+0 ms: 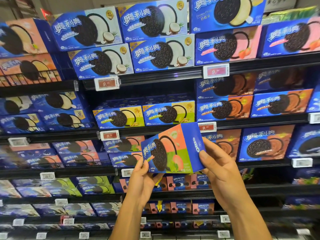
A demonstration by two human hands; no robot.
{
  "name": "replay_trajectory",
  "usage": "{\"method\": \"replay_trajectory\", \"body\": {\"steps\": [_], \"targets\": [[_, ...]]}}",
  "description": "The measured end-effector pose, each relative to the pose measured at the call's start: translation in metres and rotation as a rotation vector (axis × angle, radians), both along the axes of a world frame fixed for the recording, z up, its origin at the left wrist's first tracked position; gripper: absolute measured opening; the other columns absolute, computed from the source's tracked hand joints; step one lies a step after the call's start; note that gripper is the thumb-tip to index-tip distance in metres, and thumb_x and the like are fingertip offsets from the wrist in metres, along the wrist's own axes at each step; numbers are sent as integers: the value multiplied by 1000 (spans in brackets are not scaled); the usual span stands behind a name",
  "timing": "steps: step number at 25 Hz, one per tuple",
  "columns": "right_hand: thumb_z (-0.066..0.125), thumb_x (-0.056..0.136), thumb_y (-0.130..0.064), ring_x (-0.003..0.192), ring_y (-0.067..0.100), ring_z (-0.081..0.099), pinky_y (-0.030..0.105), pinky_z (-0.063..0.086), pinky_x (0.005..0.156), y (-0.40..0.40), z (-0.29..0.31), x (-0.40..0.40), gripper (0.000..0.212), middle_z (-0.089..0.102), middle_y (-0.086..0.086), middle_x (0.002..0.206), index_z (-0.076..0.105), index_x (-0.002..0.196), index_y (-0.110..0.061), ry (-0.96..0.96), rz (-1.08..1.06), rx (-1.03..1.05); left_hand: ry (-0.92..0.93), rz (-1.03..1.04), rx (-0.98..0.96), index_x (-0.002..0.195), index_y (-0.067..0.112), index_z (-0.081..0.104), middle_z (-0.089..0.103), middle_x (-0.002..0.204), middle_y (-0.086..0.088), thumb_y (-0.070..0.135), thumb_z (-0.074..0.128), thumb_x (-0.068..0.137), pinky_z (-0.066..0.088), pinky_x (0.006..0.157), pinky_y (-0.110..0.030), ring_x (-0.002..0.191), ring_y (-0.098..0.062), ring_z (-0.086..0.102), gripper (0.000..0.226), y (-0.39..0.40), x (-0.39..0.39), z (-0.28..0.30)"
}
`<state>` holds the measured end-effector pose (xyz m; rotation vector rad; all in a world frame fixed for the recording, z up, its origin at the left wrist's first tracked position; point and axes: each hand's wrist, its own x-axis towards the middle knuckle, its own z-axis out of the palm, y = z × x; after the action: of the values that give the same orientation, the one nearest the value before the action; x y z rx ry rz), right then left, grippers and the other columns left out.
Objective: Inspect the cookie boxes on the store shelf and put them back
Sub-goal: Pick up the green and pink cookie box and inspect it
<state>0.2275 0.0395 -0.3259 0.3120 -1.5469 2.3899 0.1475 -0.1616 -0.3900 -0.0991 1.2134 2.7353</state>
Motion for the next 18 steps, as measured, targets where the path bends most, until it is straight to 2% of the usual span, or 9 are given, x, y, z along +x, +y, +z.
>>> {"method": "replay_trajectory", "body": {"steps": [2, 4, 5, 8, 10, 14, 18], "targets": [[89, 66, -47, 101, 16, 73, 24, 58, 74, 6, -4, -2, 50, 75, 2, 116, 76, 112, -35, -28, -1, -62, 9, 5, -3, 135, 15, 51, 72, 119, -7, 13, 48, 98, 62, 71, -43, 96, -27, 71, 37, -6, 3, 4], [75, 80, -28, 97, 16, 74, 26, 60, 72, 12, -8, -4, 32, 75, 5, 116, 77, 112, -28, -62, -7, -160, 32, 33, -15, 141, 12, 49, 66, 131, -11, 15, 58, 88, 61, 74, -44, 106, -29, 66, 54, -15, 7, 9], [68, 83, -23, 96, 16, 74, 27, 61, 72, 16, -11, -6, 33, 75, 7, 117, 76, 115, -24, -77, -10, -198, 52, 49, -17, 142, 12, 48, 64, 134, -11, 15, 60, 86, 60, 75, -43, 108, -28, 65, 57, -19, 10, 13], [57, 89, -20, 97, 18, 72, 29, 60, 73, 22, -16, -11, 41, 74, 8, 118, 66, 128, -12, -87, 24, -273, 145, 68, -33, 132, 15, 58, 68, 128, -7, 15, 63, 84, 60, 73, -38, 100, -19, 70, 48, -26, 17, 26], [53, 92, -20, 99, 18, 71, 30, 59, 77, 22, -21, -14, 41, 73, 8, 119, 65, 130, -9, -103, 50, -305, 195, 93, -49, 128, 17, 59, 68, 125, -6, 14, 63, 83, 60, 73, -35, 98, -16, 70, 45, -27, 21, 34], [45, 100, -18, 103, 21, 70, 33, 59, 81, 22, -30, -20, 35, 71, 12, 124, 69, 125, -11, -142, 88, -341, 264, 61, -21, 138, 9, 51, 65, 131, -10, 8, 68, 81, 60, 80, -35, 106, -21, 68, 59, -33, 26, 45], [41, 104, -17, 104, 19, 70, 31, 58, 80, 23, -34, -23, 36, 72, 7, 124, 70, 125, -15, -149, 83, -376, 258, -35, -69, 134, 6, 53, 69, 124, -12, 12, 71, 76, 60, 75, -34, 102, -22, 70, 62, -36, 30, 46]]}}
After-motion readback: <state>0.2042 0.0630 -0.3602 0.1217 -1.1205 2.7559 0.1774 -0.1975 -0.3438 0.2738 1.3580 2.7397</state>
